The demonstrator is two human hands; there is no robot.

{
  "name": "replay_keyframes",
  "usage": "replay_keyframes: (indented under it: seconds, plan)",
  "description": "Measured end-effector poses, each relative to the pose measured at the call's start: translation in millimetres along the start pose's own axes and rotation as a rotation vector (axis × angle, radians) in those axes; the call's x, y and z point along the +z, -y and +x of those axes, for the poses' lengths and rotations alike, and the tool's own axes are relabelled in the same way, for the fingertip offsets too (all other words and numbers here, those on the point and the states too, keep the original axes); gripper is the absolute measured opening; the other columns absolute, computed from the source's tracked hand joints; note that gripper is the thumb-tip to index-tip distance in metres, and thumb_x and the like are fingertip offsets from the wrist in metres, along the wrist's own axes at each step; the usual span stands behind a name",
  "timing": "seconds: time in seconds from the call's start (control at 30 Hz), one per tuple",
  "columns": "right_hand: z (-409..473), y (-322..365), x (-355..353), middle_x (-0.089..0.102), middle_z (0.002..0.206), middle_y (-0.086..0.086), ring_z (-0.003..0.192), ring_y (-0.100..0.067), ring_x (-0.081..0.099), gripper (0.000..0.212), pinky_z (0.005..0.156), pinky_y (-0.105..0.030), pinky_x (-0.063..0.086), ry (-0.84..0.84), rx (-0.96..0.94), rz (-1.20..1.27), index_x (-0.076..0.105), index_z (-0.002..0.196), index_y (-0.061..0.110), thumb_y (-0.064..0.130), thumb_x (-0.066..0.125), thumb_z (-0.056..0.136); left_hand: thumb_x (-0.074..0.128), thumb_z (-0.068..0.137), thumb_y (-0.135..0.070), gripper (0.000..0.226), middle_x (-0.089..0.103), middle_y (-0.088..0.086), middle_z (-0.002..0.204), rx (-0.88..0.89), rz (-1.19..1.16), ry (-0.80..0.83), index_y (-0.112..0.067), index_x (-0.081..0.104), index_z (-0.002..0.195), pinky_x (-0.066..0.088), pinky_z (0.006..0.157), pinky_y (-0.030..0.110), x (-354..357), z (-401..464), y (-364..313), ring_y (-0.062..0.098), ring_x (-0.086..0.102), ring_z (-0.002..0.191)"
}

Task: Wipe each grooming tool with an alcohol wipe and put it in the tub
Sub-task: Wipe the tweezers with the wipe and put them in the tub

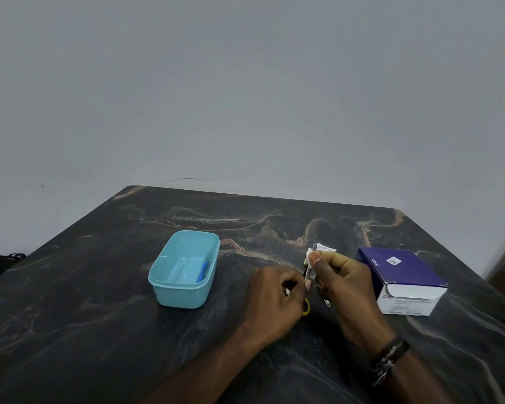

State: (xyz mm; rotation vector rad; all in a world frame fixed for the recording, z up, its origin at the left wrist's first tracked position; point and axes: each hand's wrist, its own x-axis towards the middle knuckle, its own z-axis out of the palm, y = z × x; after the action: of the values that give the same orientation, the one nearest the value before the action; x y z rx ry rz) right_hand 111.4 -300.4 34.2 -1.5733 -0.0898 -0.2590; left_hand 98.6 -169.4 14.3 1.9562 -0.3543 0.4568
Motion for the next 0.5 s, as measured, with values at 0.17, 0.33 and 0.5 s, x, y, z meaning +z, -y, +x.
replay_keyframes:
  seconds: [0.17, 0.33, 0.5]
  plan:
    - [0.3, 0.5, 1.6, 0.059, 0.047, 0.011, 0.041, 0.001, 0.048, 0.014, 0.042, -0.010, 0.037, 0.004, 0.007, -0.005, 0.072, 0.089, 0.000, 0.012, 0.063, 0.091, 0.062, 0.084, -0.031, 0.019, 0.070, -0.006, 0.068, 0.007, 0.010, -0.003, -0.018, 0.073, 0.076, 0.053, 0.061, 0.034, -1.3, 0.6, -0.1, 0.008, 0.065, 0.065]
    - [4.3, 0.8, -4.1, 0.044, 0.048, 0.000, 0.044, -0.010, 0.030, 0.019, 0.044, -0.023, 0.026, -0.104, 0.015, 0.107, 0.071, 0.088, -0.001, 0.015, 0.062, 0.092, 0.062, 0.086, -0.027, 0.020, 0.070, -0.001, 0.069, 0.036, 0.006, 0.064, -0.013, 0.071, 0.073, 0.053, 0.062, 0.036, 1.7, -1.2, -3.3, 0.010, 0.064, 0.063]
    - [0.8, -1.7, 2.1, 0.056, 0.044, 0.011, 0.039, 0.001, 0.047, 0.015, 0.041, -0.010, 0.036, 0.002, -0.009, -0.008, 0.071, 0.089, 0.000, 0.011, 0.062, 0.092, 0.061, 0.084, -0.030, 0.021, 0.070, -0.003, 0.066, 0.008, -0.019, 0.016, -0.016, 0.072, 0.073, 0.053, 0.060, 0.036, -2.3, 1.4, 1.7, 0.012, 0.065, 0.063]
